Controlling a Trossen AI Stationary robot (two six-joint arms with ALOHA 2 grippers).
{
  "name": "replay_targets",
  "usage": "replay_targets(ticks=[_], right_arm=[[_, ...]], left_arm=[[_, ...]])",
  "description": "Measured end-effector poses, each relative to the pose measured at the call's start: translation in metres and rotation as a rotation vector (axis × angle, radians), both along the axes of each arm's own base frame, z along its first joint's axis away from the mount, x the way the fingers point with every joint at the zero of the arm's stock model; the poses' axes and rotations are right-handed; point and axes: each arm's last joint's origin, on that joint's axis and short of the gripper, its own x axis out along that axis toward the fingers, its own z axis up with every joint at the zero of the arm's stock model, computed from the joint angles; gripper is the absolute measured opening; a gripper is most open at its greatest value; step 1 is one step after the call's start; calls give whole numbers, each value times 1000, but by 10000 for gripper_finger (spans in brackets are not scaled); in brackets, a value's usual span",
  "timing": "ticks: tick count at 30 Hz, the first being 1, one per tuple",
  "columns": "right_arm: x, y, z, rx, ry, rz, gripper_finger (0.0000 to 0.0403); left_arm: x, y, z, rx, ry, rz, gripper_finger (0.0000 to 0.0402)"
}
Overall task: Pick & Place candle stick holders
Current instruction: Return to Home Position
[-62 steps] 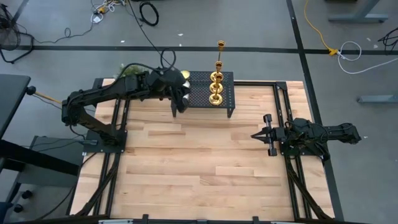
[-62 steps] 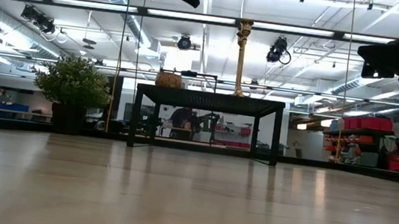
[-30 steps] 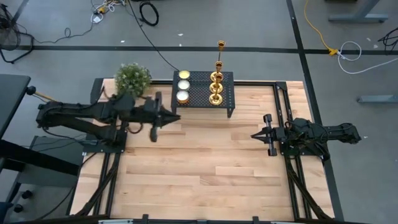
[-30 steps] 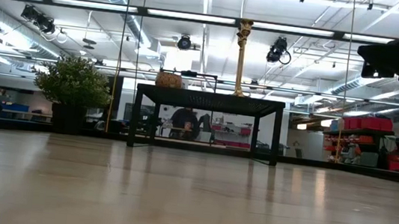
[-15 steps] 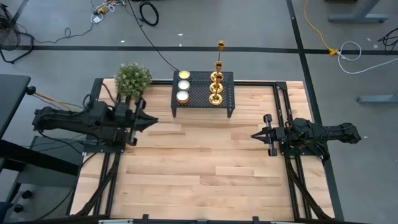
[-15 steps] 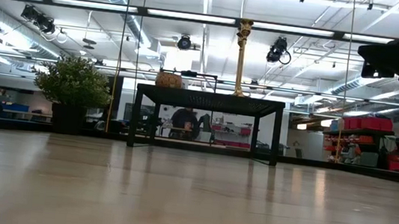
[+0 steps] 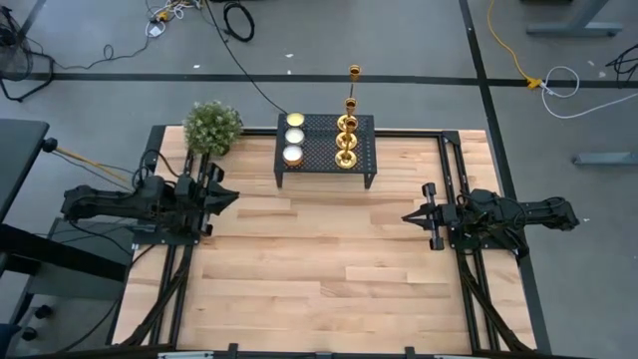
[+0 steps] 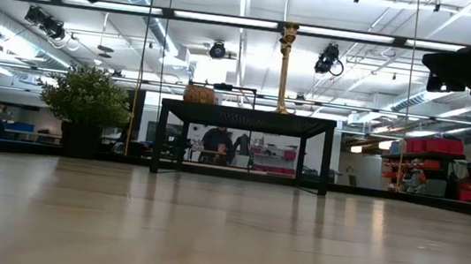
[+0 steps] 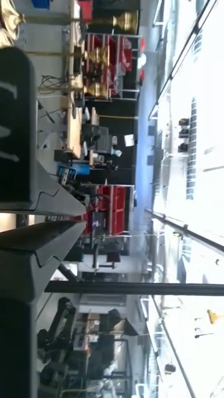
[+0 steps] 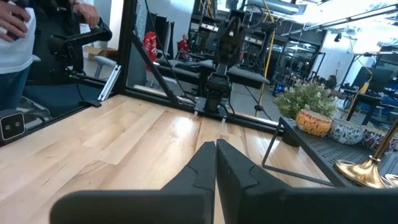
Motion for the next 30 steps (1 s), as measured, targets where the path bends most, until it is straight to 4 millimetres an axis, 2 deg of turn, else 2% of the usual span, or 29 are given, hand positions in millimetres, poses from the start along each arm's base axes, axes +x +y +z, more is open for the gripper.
replay_targets(ticks=[8,18,30], right_arm=[[0,0,0,0,0,0,13],[0,0,0,0,0,0,13],[0,0,0,0,0,0,13]], left_arm=[[-12,2,-20,-19,-63,34,28],[-19,4,-27,-41,-63,83,28],[-11,0,-50,-67,71,69,28]])
